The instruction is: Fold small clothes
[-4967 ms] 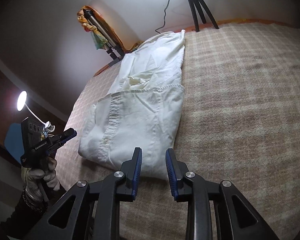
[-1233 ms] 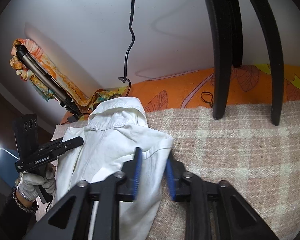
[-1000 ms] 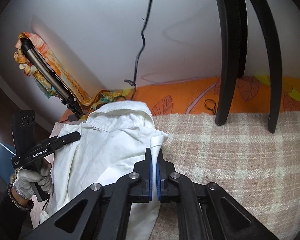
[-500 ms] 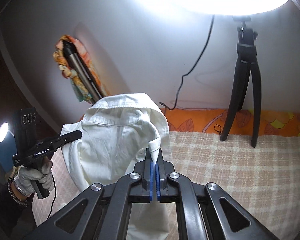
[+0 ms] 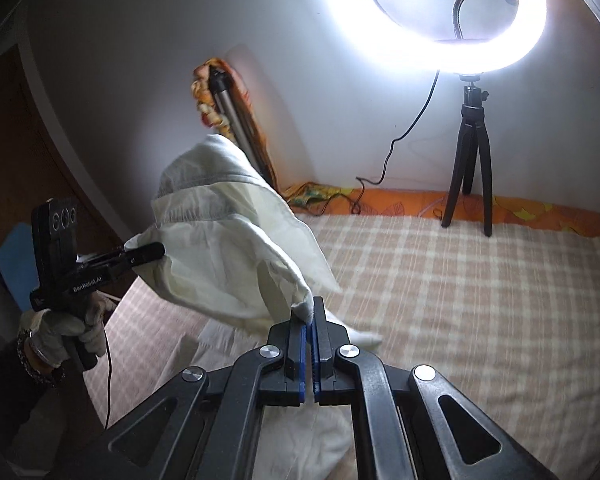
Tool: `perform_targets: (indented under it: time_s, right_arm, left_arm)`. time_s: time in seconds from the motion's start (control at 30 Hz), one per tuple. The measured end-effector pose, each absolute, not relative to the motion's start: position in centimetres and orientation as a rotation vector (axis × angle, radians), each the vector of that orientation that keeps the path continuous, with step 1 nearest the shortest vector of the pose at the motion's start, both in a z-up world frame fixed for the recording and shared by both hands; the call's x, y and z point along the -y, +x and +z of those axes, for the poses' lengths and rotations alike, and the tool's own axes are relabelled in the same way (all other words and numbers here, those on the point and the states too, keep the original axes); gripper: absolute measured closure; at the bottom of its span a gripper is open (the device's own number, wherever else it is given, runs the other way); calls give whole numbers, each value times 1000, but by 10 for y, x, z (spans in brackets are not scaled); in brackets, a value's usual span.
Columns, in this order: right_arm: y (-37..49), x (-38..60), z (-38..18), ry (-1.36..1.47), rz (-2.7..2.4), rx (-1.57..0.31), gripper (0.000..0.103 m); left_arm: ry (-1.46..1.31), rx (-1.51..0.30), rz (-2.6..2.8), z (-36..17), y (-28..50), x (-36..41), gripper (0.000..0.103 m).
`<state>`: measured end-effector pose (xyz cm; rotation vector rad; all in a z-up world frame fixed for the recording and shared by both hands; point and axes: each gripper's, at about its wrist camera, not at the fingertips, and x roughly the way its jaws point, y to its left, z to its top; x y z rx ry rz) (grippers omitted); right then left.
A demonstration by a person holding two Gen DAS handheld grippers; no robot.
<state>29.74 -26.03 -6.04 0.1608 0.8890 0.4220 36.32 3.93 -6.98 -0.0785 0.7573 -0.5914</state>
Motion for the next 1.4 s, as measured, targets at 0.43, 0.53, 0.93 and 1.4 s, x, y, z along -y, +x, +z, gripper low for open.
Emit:
perform_targets:
  time_s: [0.43, 0.53, 0.93, 1.4]
  right_arm:
    - [204, 249, -103, 169, 397, -931, 103]
    - [189, 243, -116, 145, 392, -947, 103]
    - [141, 253, -147, 18, 289, -1034, 89]
    - [143, 292, -179, 681, 369, -1070, 57]
  left_arm:
    - [-62, -819, -564, -118, 277, -54, 101]
    - [-30, -834, -563, -132, 256, -53, 101]
    - [25, -865, -548, -136, 200, -73, 87]
    - [-661, -1045, -571, -178, 239, -101, 76]
